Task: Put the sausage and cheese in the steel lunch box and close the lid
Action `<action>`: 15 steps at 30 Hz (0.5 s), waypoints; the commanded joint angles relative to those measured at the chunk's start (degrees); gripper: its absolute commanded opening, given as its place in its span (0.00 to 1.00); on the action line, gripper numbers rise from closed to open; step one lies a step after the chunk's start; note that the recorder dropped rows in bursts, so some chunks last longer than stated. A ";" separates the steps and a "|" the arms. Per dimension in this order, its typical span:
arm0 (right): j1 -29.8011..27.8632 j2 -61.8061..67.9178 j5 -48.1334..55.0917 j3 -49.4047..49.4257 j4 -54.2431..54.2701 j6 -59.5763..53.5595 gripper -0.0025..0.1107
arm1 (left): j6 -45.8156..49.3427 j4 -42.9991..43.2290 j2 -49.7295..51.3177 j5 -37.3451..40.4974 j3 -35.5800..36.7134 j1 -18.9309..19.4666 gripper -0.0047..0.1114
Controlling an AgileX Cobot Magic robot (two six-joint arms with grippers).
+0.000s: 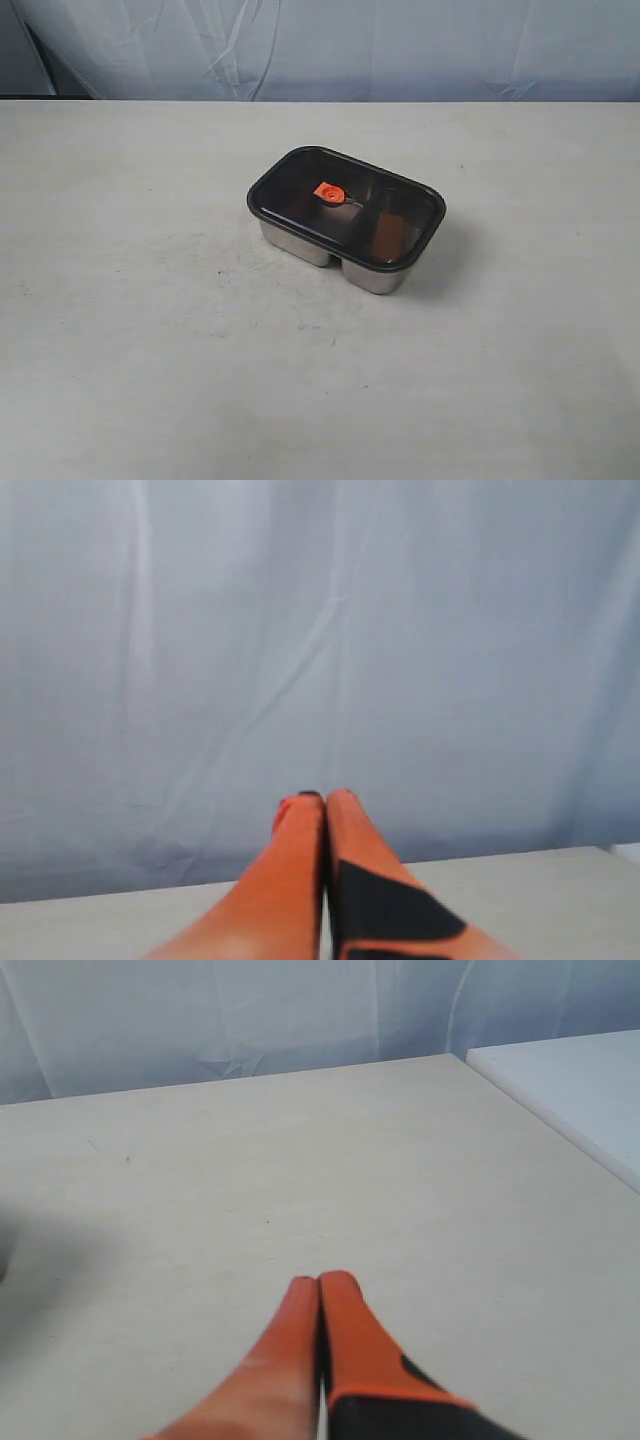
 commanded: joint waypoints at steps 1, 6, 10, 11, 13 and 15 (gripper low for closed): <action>-0.28 -0.31 -0.87 0.29 0.14 0.00 0.02 | 19.63 -13.52 -14.16 16.23 4.35 0.04 0.04; -0.28 -0.31 -0.87 0.29 0.14 0.00 0.02 | 28.78 -18.62 -26.49 31.95 5.82 0.04 0.04; -0.28 -0.31 -0.87 0.29 0.14 0.00 0.02 | 31.56 -21.03 -33.31 36.83 8.11 0.04 0.04; -0.28 -0.31 -0.87 0.29 0.14 0.00 0.02 | 33.05 -22.06 -34.38 37.77 8.83 0.18 0.04; -0.28 -0.31 -0.87 0.29 0.14 0.00 0.02 | 34.27 -23.57 -35.76 38.66 10.05 1.44 0.04; -0.28 -0.31 -0.87 0.29 0.14 0.00 0.02 | 34.27 -24.64 -36.79 39.41 11.26 3.85 0.04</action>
